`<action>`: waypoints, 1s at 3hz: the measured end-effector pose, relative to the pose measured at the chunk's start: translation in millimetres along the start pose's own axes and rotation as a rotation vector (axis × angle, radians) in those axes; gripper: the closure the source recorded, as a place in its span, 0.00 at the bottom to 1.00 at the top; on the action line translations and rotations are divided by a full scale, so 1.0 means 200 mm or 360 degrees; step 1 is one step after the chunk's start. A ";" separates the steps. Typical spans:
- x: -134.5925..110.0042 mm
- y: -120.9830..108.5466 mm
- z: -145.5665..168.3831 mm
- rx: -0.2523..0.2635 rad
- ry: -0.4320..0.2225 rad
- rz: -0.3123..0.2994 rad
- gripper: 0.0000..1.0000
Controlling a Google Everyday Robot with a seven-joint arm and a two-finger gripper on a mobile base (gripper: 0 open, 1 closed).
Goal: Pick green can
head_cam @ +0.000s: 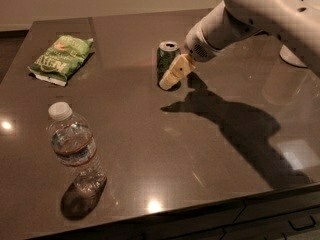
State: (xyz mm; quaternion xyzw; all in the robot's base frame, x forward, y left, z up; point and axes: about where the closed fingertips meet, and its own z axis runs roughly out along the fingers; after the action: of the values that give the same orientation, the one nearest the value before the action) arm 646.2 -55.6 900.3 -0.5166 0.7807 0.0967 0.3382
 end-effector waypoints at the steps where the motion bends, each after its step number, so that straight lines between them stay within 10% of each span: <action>1: -0.07 0.00 0.07 -0.0044 -0.0048 0.0009 0.00; 3: -0.13 -0.02 0.11 -0.0115 -0.0109 0.0024 0.39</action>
Offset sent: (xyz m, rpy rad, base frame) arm 0.0261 0.0321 0.0029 0.0970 0.0357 0.0534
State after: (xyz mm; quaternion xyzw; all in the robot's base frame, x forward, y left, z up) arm 664.5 -26.4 900.9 -0.5190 0.7684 0.1450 0.3452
